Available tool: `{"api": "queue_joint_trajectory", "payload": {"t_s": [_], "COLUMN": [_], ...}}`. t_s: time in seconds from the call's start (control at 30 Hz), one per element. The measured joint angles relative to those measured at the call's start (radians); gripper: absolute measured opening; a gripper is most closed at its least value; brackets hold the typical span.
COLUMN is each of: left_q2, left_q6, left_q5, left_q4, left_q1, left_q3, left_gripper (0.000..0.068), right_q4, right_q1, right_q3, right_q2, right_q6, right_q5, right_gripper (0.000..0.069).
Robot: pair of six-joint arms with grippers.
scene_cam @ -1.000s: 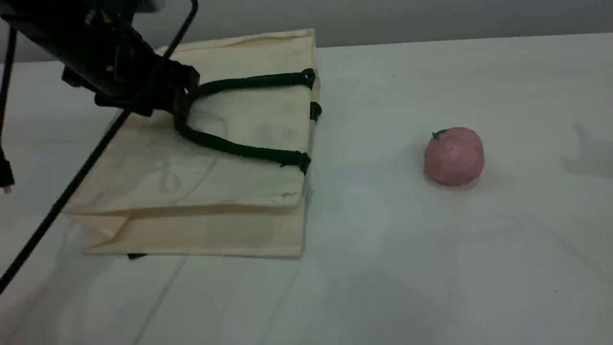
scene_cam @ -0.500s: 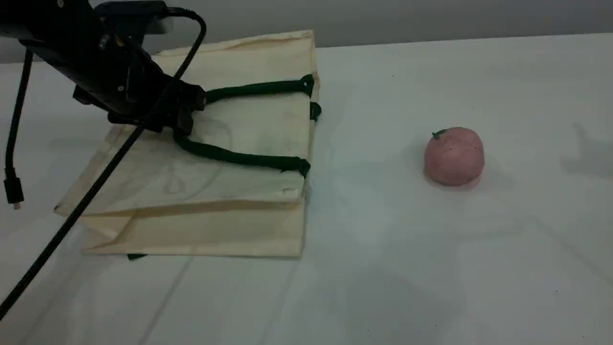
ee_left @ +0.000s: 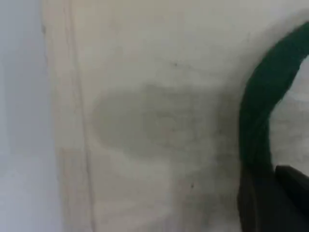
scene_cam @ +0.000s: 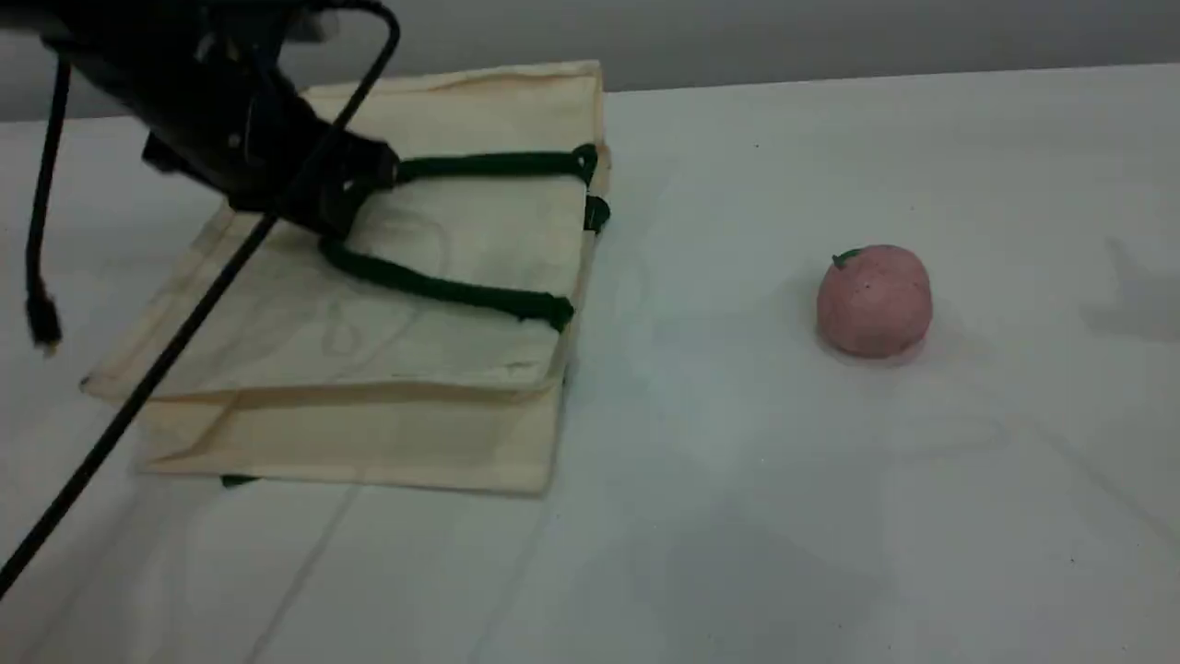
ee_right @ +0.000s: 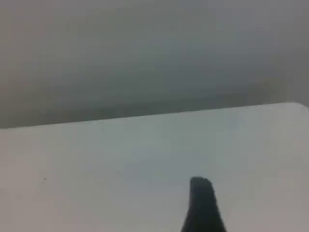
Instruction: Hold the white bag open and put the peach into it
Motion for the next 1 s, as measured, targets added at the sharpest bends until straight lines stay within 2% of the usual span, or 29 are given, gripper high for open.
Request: {"api": "queue_joint_trajectory", "payload": {"t_s": [0.2, 0.27, 0.37, 0.43, 0.53, 0.63, 0.73, 0.87, 1.0], "left_q2": [0.000, 0.000, 0.000, 0.000, -0.002, -0.004, -0.009, -0.018, -0.033], "left_q6": [0.155, 0.219, 0.334, 0.418, 0.546, 0.624, 0.651, 0.653, 0.713], "left_q5": [0.332, 0.454, 0.643, 0.774, 0.911, 0.981, 0.989, 0.985, 0.984], "left_q4": [-0.009, -0.036, -0.104, -0.173, -0.299, -0.366, -0.365, -0.343, -0.352], "left_q1": [0.000, 0.000, 0.000, 0.000, 0.000, 0.000, 0.000, -0.008, -0.052], "left_q3": [-0.233, -0.327, -0.491, -0.596, -0.755, -0.893, -0.985, -1.004, -1.000], "left_gripper": [0.0065, 0.0065, 0.0065, 0.0065, 0.0065, 0.0065, 0.0060, 0.0059, 0.0059], "right_q4": [0.000, 0.000, 0.000, 0.000, 0.000, 0.000, -0.001, -0.002, -0.004], "right_q1": [0.000, 0.000, 0.000, 0.000, 0.000, 0.000, 0.000, 0.000, 0.000], "right_q3": [0.000, 0.000, 0.000, 0.000, 0.000, 0.000, 0.000, 0.000, 0.000], "right_q2": [0.000, 0.000, 0.000, 0.000, 0.000, 0.000, 0.000, 0.000, 0.000], "right_q6": [0.000, 0.000, 0.000, 0.000, 0.000, 0.000, -0.004, -0.006, -0.019], "right_q5": [0.000, 0.000, 0.000, 0.001, 0.003, 0.016, 0.024, 0.033, 0.033], "right_gripper": [0.0439, 0.0439, 0.0439, 0.0439, 0.0439, 0.0439, 0.0439, 0.0439, 0.0439]}}
